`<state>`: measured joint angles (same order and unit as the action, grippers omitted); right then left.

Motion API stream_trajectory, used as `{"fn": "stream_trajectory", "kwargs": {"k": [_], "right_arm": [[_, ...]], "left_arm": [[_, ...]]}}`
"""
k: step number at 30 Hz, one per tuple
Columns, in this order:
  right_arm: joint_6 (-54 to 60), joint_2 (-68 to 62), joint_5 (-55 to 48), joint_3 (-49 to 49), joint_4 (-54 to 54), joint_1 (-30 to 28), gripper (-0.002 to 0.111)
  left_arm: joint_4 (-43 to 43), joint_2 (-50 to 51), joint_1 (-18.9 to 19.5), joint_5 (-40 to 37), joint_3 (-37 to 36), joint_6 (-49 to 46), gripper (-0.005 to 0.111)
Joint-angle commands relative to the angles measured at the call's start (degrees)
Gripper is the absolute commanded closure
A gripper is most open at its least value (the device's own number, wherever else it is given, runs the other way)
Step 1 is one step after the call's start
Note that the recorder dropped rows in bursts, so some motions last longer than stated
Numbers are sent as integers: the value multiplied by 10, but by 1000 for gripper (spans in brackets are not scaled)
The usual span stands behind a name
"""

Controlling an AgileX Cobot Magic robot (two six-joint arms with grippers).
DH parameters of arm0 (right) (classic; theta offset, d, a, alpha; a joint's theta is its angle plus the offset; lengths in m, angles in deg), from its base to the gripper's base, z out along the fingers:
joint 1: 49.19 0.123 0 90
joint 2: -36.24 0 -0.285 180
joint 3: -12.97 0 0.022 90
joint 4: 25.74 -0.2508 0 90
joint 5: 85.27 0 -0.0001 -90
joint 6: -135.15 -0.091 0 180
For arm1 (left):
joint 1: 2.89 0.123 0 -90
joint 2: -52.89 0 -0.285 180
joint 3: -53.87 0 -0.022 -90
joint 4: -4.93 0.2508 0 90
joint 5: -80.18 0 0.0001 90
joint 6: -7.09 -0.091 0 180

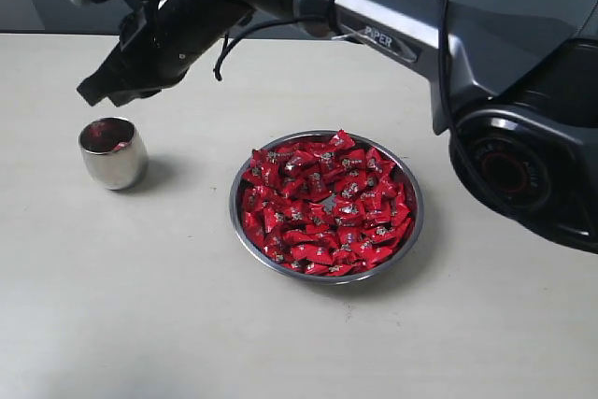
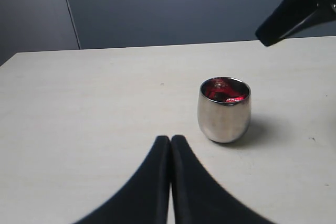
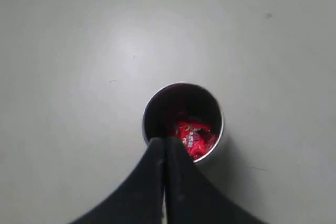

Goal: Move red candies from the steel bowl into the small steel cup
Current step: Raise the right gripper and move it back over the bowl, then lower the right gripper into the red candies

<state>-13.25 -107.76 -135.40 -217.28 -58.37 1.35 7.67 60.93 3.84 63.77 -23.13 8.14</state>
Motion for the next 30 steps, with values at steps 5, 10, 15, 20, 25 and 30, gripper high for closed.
{"fn": "stream_trajectory", "kwargs": {"k": [5,10,15,20,25,30], "right_arm": [[-19,63,51,36,11,-25,109],[-13,126,144,174,4,-36,109],[53,203,221,348,-34,-69,109],[166,281,257,514,-127,-126,109],[255,357,281,645,-192,-168,109],[281,409,313,731,-203,-179,109]], "left_arm": [[-1,-3,0,1,-2,1,106],[-1,-3,0,1,-2,1,106],[-1,-3,0,1,-2,1,106],[-1,-3,0,1,-2,1,106],[-1,-3,0,1,-2,1,106],[-1,-3,0,1,-2,1,106]]}}
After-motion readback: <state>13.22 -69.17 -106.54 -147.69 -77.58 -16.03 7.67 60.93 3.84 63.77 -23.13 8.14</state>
